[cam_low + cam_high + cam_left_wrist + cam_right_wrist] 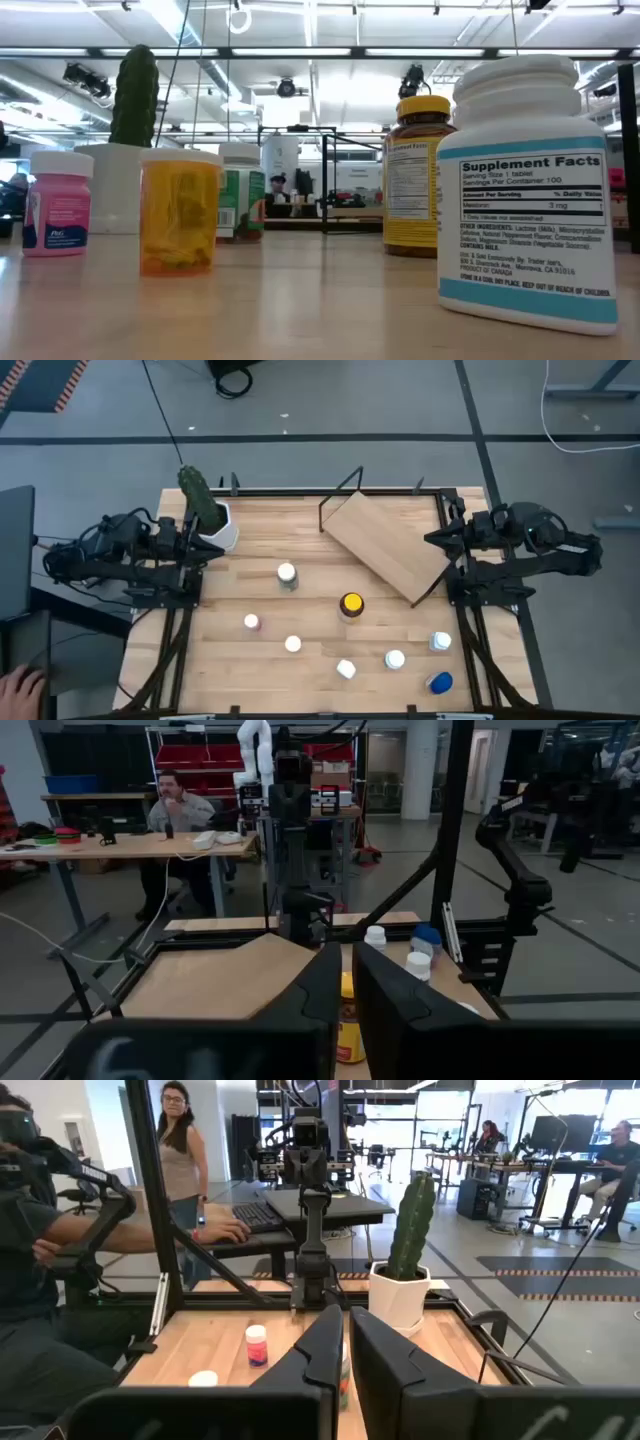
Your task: Pick and place medicine bottles onto shelf by color
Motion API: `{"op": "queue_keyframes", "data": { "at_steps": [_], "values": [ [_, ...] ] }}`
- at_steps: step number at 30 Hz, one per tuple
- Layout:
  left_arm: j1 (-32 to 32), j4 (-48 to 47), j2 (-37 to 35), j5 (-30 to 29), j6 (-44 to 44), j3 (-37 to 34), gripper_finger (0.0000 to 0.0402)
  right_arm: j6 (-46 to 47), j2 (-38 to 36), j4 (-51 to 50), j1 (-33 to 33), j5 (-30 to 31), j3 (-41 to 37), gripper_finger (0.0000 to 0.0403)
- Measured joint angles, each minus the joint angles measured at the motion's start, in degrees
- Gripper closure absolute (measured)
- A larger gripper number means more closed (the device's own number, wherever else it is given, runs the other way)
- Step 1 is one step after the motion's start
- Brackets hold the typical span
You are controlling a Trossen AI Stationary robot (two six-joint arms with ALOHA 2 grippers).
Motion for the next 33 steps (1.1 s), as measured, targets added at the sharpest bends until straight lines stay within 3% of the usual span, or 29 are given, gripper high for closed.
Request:
{"op": "queue_keyframes", "data": {
  "at_steps": [33],
  "values": [
    [-0.01, 0.00, 0.00, -0.01, -0.02, -0.01, 0.0363, 0.00, -0.01, -0.01, 0.00, -0.01, -0.01, 0.0370]
  ]
}}
